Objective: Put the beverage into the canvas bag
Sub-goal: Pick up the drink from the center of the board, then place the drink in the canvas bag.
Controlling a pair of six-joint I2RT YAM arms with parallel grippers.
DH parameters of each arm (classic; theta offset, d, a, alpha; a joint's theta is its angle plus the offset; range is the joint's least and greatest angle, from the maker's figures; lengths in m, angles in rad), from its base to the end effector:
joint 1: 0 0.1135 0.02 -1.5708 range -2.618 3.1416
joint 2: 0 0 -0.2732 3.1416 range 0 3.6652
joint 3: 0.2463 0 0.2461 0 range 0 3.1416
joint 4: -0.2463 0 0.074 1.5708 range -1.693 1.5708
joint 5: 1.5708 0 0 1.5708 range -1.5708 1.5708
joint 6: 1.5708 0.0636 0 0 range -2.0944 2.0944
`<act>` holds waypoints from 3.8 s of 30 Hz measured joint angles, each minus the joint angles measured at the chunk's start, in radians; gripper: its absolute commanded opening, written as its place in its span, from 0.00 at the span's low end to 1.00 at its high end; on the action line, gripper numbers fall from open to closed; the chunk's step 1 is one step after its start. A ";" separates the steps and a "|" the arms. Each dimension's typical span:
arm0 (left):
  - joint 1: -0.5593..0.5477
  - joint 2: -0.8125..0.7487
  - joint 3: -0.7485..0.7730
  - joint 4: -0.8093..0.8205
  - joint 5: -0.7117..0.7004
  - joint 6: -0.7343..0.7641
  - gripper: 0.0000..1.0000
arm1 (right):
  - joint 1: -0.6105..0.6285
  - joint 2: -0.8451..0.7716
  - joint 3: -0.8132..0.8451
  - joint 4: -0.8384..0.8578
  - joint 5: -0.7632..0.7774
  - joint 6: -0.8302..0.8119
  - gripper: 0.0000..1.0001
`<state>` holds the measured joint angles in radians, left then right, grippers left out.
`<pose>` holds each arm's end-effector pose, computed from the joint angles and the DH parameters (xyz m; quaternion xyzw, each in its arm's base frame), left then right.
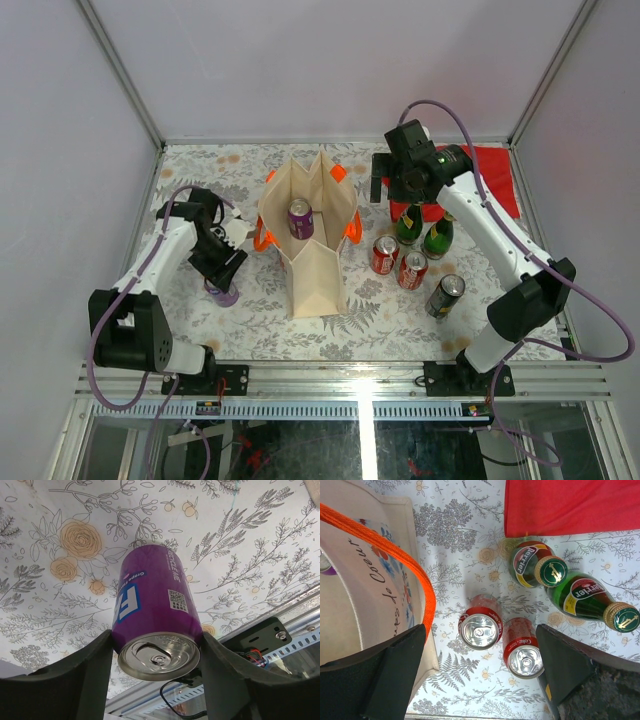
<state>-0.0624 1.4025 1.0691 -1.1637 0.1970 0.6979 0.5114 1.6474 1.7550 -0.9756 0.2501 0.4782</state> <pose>0.2282 -0.0267 0.2254 0.3724 0.9221 -0.0819 0.0655 0.3211 0.1622 0.3677 0.0275 0.9321 0.0591 0.3562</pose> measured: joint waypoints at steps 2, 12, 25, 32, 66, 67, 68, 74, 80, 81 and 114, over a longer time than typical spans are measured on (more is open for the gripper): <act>0.000 -0.002 0.000 -0.001 0.000 -0.001 0.38 | 0.000 0.000 -0.004 0.001 0.000 0.002 0.99; 0.000 0.008 0.058 -0.020 -0.001 -0.026 0.00 | -0.001 -0.002 -0.019 0.001 0.000 0.005 0.99; 0.032 0.077 0.395 -0.078 0.015 -0.090 0.00 | -0.001 -0.026 -0.021 0.002 0.000 0.005 0.99; 0.071 0.206 0.724 -0.088 0.013 -0.176 0.00 | -0.002 -0.026 -0.021 0.006 0.000 0.005 0.99; -0.389 0.330 0.880 0.222 0.227 -0.427 0.00 | -0.002 -0.064 -0.036 0.016 0.025 0.030 0.99; -0.389 0.327 0.863 0.225 0.221 -0.423 0.00 | -0.002 -0.071 -0.040 0.016 0.027 0.032 0.99; -0.389 0.322 0.847 0.227 0.216 -0.418 0.00 | -0.002 -0.077 -0.044 0.016 0.028 0.033 0.99; -0.407 0.309 0.798 0.220 0.190 -0.366 0.00 | -0.002 -0.090 -0.055 0.016 0.029 0.041 0.99; -0.455 0.346 0.743 0.229 0.156 -0.331 0.00 | -0.002 -0.090 -0.055 0.016 0.029 0.043 0.99; -0.460 0.366 0.742 0.230 0.150 -0.328 0.00 | -0.002 -0.090 -0.055 0.016 0.029 0.043 0.99; -0.500 0.636 0.764 0.335 -0.104 -0.350 0.09 | -0.002 -0.093 -0.058 -0.002 0.030 0.058 0.99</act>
<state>-0.5625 2.0380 1.8332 -0.8291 0.0929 0.3477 0.5091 1.5547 1.6966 -0.9775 0.2802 0.5358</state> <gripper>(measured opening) 0.621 0.993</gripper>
